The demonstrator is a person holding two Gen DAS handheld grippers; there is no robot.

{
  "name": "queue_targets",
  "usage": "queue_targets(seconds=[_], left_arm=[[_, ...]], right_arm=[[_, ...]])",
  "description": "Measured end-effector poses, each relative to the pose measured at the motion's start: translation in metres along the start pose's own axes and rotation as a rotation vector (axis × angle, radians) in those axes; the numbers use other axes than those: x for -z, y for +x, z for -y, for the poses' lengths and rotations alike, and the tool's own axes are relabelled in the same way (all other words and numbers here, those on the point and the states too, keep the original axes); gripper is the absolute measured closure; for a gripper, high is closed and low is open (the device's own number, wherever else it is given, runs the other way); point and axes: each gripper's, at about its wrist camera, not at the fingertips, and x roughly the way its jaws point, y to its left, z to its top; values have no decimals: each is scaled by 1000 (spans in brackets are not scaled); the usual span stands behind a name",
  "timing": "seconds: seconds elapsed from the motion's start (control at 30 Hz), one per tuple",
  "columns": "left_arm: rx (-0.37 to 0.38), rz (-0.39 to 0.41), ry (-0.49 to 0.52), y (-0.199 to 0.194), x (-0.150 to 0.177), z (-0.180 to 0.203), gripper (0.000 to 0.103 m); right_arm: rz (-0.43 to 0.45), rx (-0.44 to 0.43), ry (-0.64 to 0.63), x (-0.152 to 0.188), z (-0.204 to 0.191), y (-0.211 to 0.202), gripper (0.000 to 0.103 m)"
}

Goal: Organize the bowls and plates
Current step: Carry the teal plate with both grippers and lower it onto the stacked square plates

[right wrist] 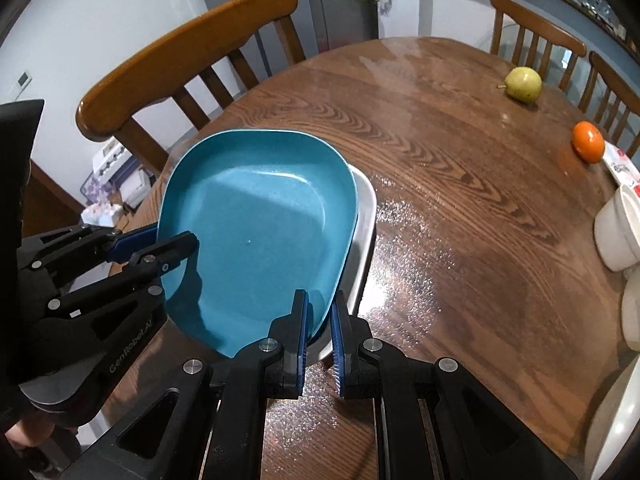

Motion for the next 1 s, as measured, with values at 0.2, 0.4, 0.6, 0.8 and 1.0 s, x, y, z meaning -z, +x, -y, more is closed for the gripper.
queue_targets(seconds=[0.2,0.4,0.6,0.8,1.0], left_arm=[[-3,-5,5,3,-2,0,89],[-7,-5,15,4,-2,1,89],[-14,-8,28,5,-3,2,89],[-14,-10,33,5,-2,4,89],[-14,-12,32,6,-2,5,88]], right_arm=[[-23,4,-1,-3,-1,6,91],[-35,5,3,-3,-1,10,91],[-44,4,9,-4,-1,11,90],[-45,3,18,-3,0,10,90],[-43,3,21,-2,1,9,90]])
